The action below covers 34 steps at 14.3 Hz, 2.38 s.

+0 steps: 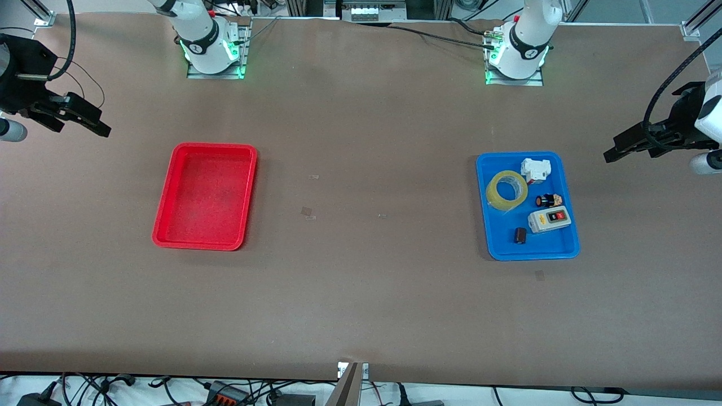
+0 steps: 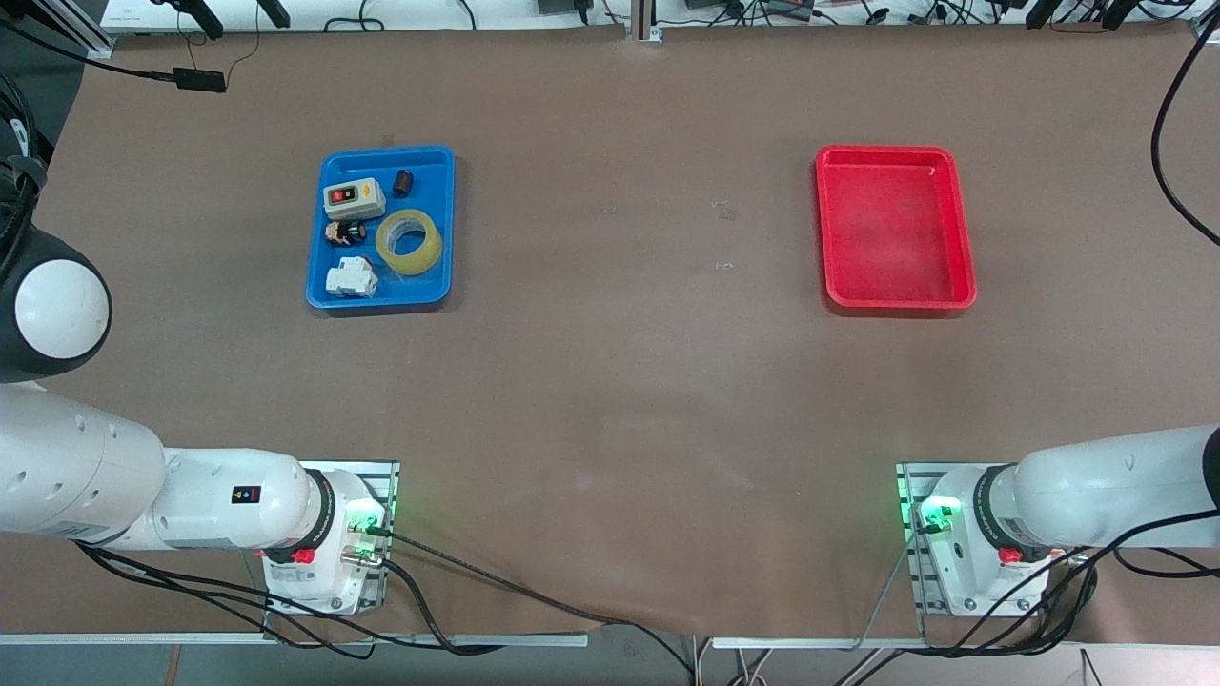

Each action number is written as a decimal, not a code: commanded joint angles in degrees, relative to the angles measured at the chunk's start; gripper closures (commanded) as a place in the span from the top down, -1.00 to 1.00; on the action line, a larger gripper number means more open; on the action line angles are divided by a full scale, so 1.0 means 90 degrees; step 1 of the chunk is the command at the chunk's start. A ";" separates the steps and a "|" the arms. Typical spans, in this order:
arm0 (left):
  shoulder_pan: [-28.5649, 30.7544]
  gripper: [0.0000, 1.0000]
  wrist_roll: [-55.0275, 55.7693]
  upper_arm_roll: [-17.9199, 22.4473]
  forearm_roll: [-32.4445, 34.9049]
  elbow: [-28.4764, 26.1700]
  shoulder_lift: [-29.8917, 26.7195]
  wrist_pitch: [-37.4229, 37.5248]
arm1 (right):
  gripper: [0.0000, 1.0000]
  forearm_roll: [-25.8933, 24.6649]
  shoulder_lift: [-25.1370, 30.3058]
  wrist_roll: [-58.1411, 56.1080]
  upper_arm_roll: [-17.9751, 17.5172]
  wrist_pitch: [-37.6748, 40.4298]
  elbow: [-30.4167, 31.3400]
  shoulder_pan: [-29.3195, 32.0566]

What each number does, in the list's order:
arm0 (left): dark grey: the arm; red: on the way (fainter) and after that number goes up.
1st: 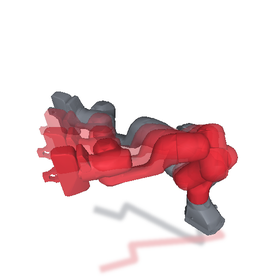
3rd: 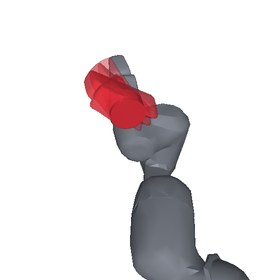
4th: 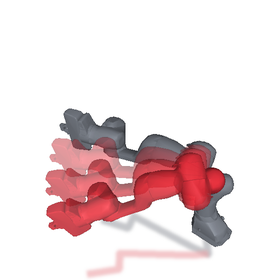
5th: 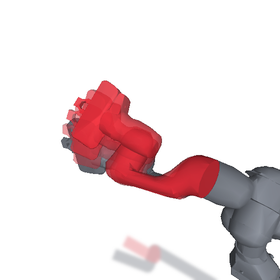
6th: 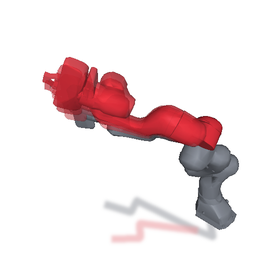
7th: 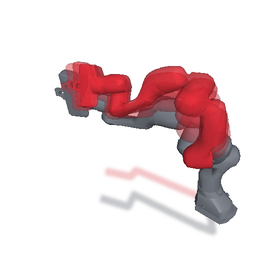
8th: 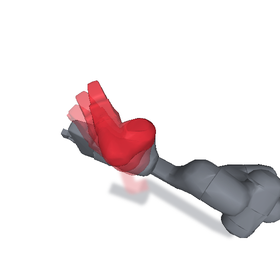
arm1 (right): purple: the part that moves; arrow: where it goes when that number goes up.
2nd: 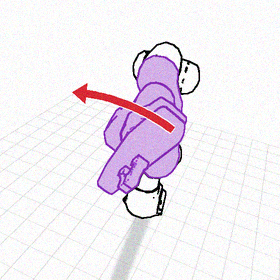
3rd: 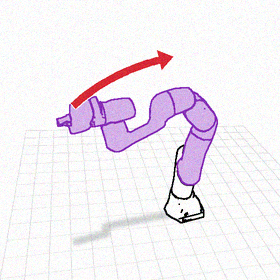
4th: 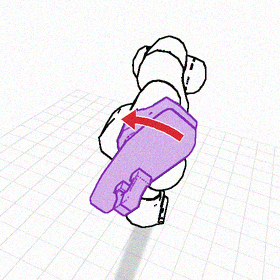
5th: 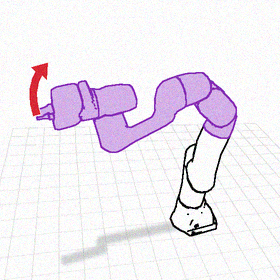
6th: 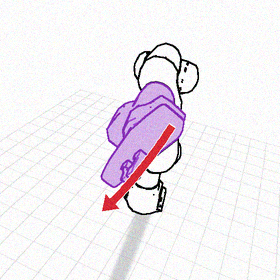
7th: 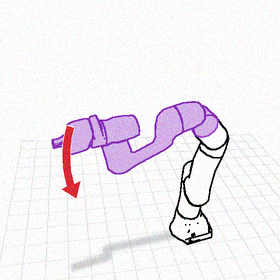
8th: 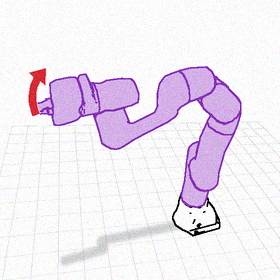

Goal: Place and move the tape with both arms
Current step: 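Move the left gripper from rest toward the blue tray, then lower the left gripper onto the yellow tape roll and grasp its rim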

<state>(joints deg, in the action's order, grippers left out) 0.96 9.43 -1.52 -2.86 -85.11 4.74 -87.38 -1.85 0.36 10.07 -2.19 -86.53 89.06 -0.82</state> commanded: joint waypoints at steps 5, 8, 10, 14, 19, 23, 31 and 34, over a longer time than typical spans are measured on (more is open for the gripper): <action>-0.0096 1.00 -0.0198 -0.0134 -0.0034 0.0170 0.0020 0.0539 | 0.96 -0.0028 0.0047 -0.0103 -0.0030 0.0044 -0.0042 0.0023; -0.0097 1.00 -0.0228 -0.0154 -0.0024 0.0179 0.0039 0.0510 | 0.97 -0.0028 0.0038 -0.0074 -0.0040 0.0044 -0.0042 0.0013; -0.0067 1.00 -0.0228 -0.0144 -0.0063 0.0199 0.0049 0.0432 | 0.97 -0.0028 0.0038 -0.0074 -0.0030 0.0054 -0.0042 0.0013; -0.0097 1.00 -0.0228 -0.0144 -0.0024 0.0199 0.0069 0.0431 | 0.97 -0.0028 0.0028 -0.0064 -0.0040 0.0054 -0.0042 0.0013; -0.0106 1.00 -0.0277 -0.0154 0.0172 0.0189 0.0088 0.0441 | 0.97 0.0001 -0.0021 -0.0064 -0.0049 0.0025 -0.0032 0.0022; 0.0078 1.00 -0.0189 -0.0115 0.0142 0.0160 0.0537 0.0743 | 0.97 -0.0009 -0.0070 -0.0045 -0.0059 0.0015 -0.0032 -0.0007; 0.0275 1.00 -0.0267 -0.0144 -0.0278 -0.1371 0.0821 -0.1089 | 0.97 0.0020 -0.0118 -0.0093 -0.0079 -0.0024 0.0027 -0.0007; 0.0158 1.00 -0.0257 -0.0192 -0.0249 -0.2434 0.0792 -0.2318 | 0.97 0.0020 -0.0158 -0.0093 -0.0079 -0.0131 0.0046 -0.0007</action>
<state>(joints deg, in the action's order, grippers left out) 2.77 8.04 -2.66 -4.37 -100.21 13.72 -102.04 -1.85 -1.18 10.06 -2.64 -86.90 89.24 -0.99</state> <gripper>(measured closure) 0.000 0.013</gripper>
